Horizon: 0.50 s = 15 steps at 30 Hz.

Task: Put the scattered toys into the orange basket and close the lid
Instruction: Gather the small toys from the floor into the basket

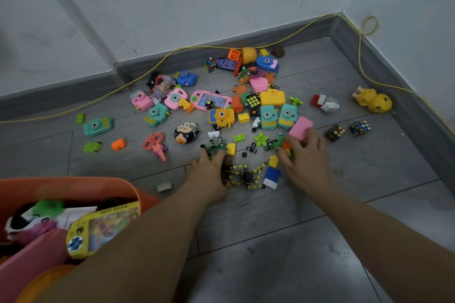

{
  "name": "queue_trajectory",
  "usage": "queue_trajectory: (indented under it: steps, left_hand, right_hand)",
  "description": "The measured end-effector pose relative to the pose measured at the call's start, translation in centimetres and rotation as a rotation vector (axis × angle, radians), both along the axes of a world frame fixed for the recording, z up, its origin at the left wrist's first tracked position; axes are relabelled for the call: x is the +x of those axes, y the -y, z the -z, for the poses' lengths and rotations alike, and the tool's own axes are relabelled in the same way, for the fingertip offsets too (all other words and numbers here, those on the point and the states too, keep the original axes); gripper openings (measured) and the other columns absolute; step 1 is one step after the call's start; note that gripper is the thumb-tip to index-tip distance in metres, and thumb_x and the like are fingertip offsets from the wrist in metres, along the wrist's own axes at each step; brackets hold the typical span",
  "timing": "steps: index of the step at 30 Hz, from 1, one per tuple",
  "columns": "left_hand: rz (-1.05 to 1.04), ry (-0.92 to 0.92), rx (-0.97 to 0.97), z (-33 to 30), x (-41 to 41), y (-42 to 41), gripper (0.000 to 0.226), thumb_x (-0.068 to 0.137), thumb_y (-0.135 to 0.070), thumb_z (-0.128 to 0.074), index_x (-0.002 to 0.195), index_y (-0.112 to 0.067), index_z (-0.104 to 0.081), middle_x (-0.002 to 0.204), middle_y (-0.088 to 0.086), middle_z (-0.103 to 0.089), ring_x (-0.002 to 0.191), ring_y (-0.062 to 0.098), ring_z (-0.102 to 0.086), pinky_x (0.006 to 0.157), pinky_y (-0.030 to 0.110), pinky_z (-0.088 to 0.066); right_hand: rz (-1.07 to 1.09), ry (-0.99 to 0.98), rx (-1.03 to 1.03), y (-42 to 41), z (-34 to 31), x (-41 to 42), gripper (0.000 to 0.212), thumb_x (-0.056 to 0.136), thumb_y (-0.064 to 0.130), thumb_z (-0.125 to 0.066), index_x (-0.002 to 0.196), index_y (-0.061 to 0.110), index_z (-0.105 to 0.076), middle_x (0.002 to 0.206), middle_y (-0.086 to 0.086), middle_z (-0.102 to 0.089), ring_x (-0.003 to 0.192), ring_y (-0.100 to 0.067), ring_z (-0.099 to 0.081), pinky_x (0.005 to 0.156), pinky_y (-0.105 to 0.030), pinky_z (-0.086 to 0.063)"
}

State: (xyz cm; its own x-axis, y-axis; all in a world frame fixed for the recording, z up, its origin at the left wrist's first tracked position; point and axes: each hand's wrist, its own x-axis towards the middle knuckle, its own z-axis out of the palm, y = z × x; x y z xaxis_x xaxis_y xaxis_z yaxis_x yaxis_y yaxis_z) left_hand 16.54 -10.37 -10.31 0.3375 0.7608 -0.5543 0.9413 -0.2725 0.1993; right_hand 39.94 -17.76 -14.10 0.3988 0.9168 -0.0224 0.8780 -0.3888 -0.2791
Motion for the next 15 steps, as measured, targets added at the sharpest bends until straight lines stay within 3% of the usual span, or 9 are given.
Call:
queue_trajectory:
  steps: [5, 8, 11, 15]
  left_hand:
    - [-0.025, -0.039, -0.128, -1.1, 0.9, 0.2, 0.123, 0.063, -0.047, -0.084, 0.15, -0.046, 0.003, 0.158, 0.017, 0.005, 0.141, 0.044, -0.012, 0.106, 0.054, -0.039]
    - [-0.038, -0.049, -0.19, -1.6, 2.1, 0.8, 0.131, 0.061, -0.059, -0.082, 0.149, -0.05, 0.014, 0.16, 0.011, 0.02, 0.145, 0.047, 0.007, 0.111, 0.06, -0.031]
    - [-0.088, -0.043, -0.237, -1.4, 3.3, 1.7, 0.128, 0.06, -0.065, -0.08, 0.147, -0.053, 0.012, 0.157, 0.007, 0.031, 0.144, 0.047, 0.019, 0.111, 0.064, -0.028]
    - [-0.122, -0.034, -0.197, -0.1, 4.3, 2.8, 0.118, 0.062, -0.066, -0.078, 0.147, -0.053, 0.002, 0.155, 0.006, 0.037, 0.143, 0.046, 0.022, 0.107, 0.07, -0.026]
  right_hand:
    - [-0.127, 0.109, -0.048, 0.6, 0.3, -1.7, 0.061, 0.09, 0.066, -0.034, 0.146, 0.041, -0.029, 0.148, -0.015, -0.028, 0.13, -0.037, -0.036, 0.094, -0.05, -0.043]
    - [-0.201, 0.203, -0.114, 0.7, 0.4, -2.2, 0.071, 0.086, 0.075, -0.028, 0.151, 0.047, -0.015, 0.159, -0.015, -0.019, 0.134, -0.04, -0.033, 0.095, -0.053, -0.04]
    - [-0.22, 0.207, -0.151, 0.3, 0.3, -2.2, 0.076, 0.084, 0.079, -0.027, 0.151, 0.05, -0.007, 0.163, -0.011, -0.008, 0.138, -0.04, -0.029, 0.098, -0.054, -0.039]
    - [-0.227, 0.204, -0.182, -0.4, 0.1, -2.3, 0.077, 0.083, 0.08, -0.03, 0.15, 0.049, -0.011, 0.163, -0.01, -0.004, 0.138, -0.041, -0.028, 0.098, -0.055, -0.04]
